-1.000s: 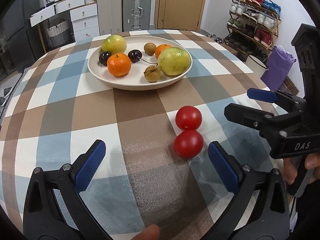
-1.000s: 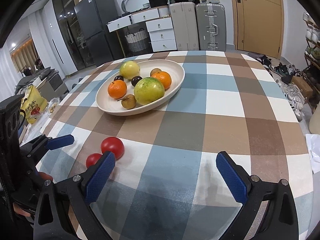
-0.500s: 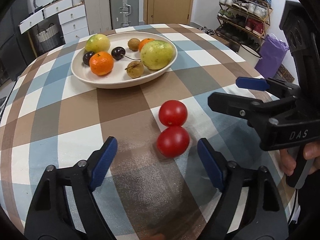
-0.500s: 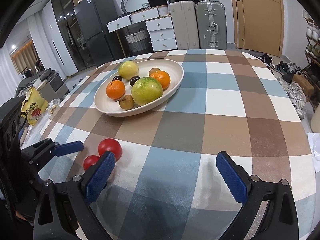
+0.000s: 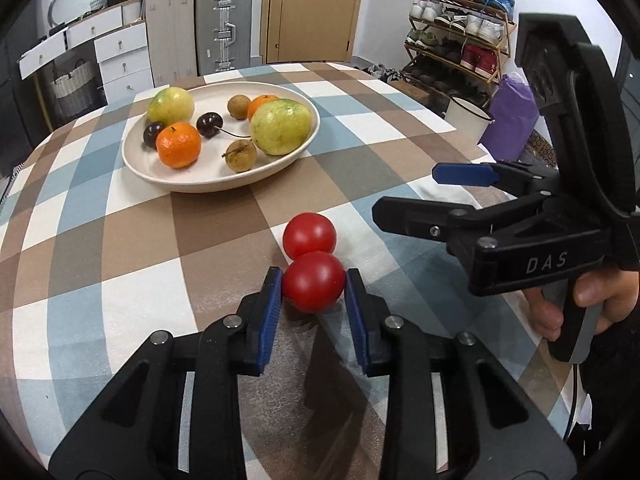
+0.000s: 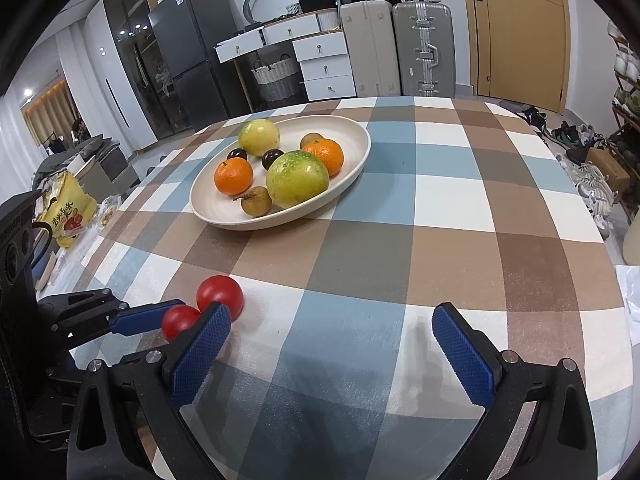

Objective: Organize fruits
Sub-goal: 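Grasp a red tomato with the left gripper while the right gripper grasps the other tomato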

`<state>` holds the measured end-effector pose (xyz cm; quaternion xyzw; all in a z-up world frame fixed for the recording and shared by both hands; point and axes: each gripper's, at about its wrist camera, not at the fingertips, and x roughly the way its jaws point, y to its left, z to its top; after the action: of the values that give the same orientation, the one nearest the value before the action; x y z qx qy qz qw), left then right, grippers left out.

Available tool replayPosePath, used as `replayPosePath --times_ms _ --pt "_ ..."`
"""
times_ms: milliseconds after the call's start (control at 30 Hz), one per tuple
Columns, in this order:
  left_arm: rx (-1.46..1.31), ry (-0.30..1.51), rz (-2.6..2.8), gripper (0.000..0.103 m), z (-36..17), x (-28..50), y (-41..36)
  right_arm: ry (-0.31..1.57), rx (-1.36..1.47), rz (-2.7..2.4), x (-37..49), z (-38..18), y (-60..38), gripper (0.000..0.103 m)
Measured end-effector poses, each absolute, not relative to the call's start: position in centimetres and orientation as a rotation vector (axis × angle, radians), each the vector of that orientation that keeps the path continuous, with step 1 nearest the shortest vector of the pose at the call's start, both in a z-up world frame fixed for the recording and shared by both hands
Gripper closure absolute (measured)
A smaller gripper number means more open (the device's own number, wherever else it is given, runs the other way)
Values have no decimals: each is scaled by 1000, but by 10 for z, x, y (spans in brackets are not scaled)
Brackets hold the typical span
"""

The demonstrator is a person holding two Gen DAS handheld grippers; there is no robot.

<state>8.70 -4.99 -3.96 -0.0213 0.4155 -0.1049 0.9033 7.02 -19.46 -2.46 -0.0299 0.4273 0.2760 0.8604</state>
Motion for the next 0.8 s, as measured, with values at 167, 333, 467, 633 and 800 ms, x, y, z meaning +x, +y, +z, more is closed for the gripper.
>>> replayPosePath --times_ms 167,333,467,633,800 --pt "-73 834 -187 75 -34 81 -33 902 -81 592 68 -25 -190 0" --pt "-95 817 -149 75 -29 77 -11 936 -53 676 64 -28 -180 1" --pt "-113 812 -122 75 -28 74 1 926 -96 708 56 -30 -164 1" --pt "-127 798 -97 75 -26 72 13 921 -197 736 50 -35 -141 0" --pt "-149 796 -68 75 -26 73 26 900 -266 750 47 -33 -126 0"
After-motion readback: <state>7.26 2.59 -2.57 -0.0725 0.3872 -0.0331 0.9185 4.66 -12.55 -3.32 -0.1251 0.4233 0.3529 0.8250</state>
